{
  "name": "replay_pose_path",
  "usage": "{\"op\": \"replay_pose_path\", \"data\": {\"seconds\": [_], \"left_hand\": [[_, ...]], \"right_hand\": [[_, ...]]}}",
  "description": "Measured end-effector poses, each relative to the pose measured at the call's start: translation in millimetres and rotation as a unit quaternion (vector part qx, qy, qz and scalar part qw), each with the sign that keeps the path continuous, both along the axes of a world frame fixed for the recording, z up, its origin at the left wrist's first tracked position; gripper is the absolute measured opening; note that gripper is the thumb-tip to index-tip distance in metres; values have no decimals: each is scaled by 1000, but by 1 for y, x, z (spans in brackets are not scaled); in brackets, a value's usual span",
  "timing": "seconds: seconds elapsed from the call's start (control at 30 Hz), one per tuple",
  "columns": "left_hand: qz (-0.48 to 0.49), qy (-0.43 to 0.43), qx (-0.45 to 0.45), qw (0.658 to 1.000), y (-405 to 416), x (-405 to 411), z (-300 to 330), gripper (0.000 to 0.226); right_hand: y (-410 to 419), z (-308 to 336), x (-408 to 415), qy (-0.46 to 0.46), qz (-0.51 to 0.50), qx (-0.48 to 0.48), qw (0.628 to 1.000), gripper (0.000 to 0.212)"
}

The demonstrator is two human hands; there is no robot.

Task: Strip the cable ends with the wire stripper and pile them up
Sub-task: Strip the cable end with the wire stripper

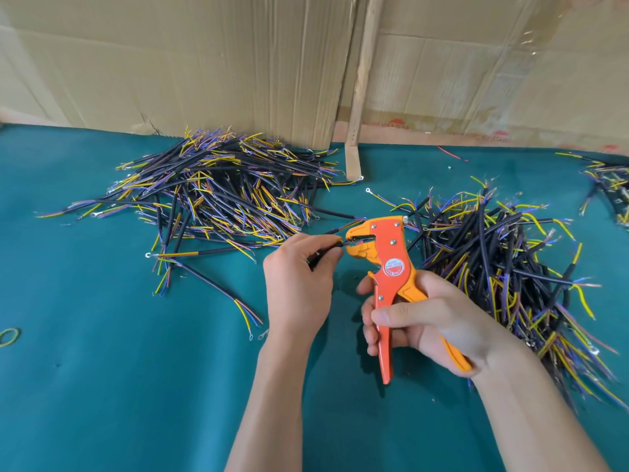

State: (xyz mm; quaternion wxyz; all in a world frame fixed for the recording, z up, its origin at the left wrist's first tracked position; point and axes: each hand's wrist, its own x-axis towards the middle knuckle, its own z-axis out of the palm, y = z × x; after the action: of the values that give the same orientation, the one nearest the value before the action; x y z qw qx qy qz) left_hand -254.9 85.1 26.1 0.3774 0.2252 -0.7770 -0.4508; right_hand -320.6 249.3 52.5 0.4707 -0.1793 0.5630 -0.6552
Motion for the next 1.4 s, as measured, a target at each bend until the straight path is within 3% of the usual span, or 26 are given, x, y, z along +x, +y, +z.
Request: {"op": "replay_pose_path", "data": {"seconds": [0.37, 0.6, 0.8, 1.4], "left_hand": [[5, 1, -1, 1000, 1, 1, 1, 13], [0, -1, 15, 1000, 2, 1, 2, 12], [-5, -3, 40, 999, 4, 2, 2, 14], [-20, -12, 82, 996, 4, 2, 2, 15]], "right_hand": [[-5, -3, 2, 21, -17, 8, 1000, 36], [-6, -5, 1, 13, -18, 8, 1000, 44], [-5, -6, 0, 16, -19, 10, 1000, 33], [-6, -9, 2, 12, -24, 12, 1000, 38]]}}
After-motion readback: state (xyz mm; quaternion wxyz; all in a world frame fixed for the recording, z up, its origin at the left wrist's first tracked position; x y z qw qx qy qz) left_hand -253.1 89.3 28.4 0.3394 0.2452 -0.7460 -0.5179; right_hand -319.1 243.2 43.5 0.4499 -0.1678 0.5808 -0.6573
